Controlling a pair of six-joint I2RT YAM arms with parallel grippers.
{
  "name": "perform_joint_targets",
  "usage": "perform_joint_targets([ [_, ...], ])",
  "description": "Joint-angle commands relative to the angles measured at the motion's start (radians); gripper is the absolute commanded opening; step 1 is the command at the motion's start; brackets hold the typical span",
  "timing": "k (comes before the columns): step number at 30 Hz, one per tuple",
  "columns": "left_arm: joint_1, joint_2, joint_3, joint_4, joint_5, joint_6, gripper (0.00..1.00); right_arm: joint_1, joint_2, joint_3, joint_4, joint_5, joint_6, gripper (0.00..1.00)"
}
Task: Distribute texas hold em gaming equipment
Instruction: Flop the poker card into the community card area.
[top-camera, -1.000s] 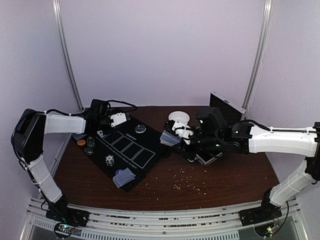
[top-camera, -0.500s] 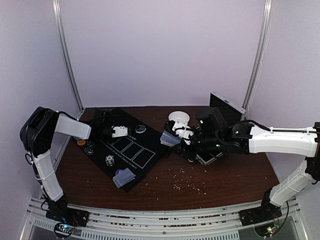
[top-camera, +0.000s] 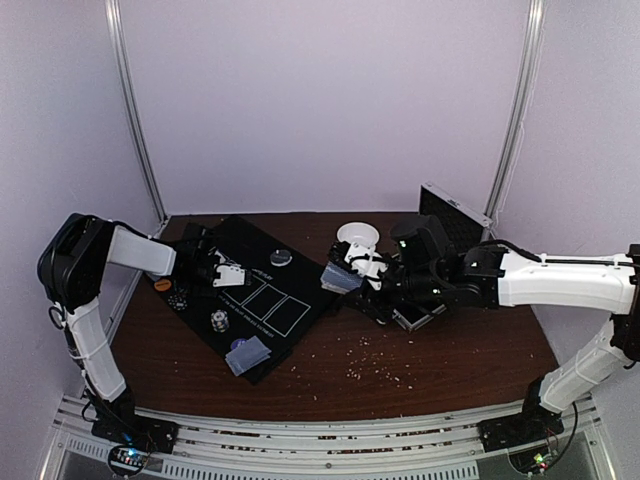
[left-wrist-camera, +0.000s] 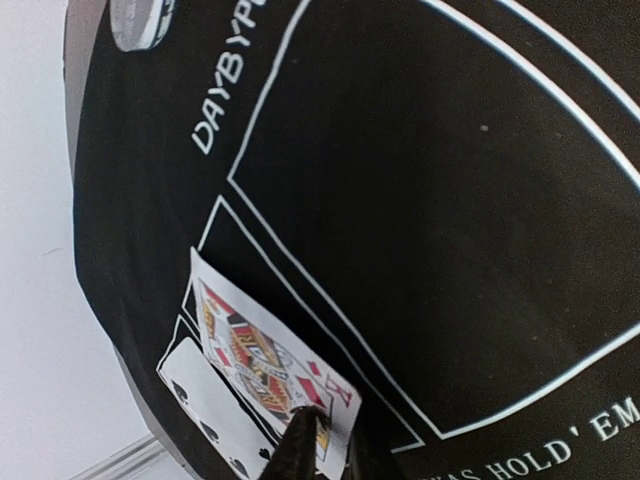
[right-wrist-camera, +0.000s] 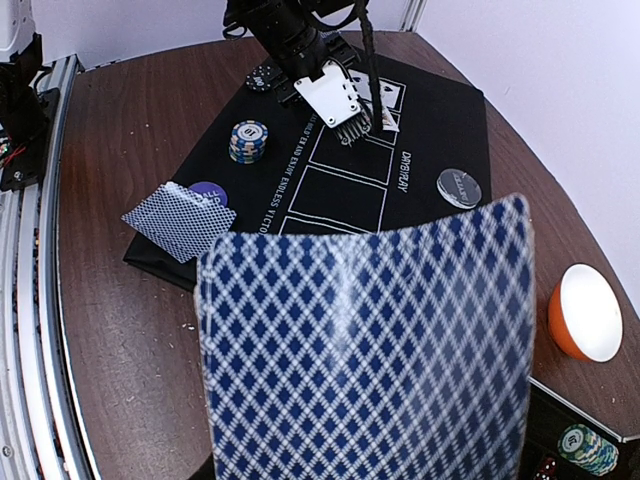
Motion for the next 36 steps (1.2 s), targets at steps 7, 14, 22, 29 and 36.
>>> perform_joint_targets([
  [7,0.008,-0.031,0.083,-0.175,0.017,-0.038,0.42,-0.004,-0.043,0.002,-0.009,0.004,-0.001,0.40],
  [14,0.008,-0.106,0.235,-0.292,0.122,-0.269,0.45,-0.004,-0.032,0.004,-0.010,0.004,-0.003,0.40],
  [22,0.024,0.018,0.512,-0.448,0.076,-0.923,0.82,-0.004,-0.020,0.003,0.004,0.001,-0.003,0.39],
  [29,0.038,0.122,0.508,-0.466,0.146,-1.255,0.98,-0.004,-0.029,-0.008,0.000,0.004,-0.006,0.39],
  [36,0.024,0.161,0.444,-0.442,0.070,-1.276,0.88,-0.004,-0.029,-0.012,0.001,0.008,-0.003,0.39],
])
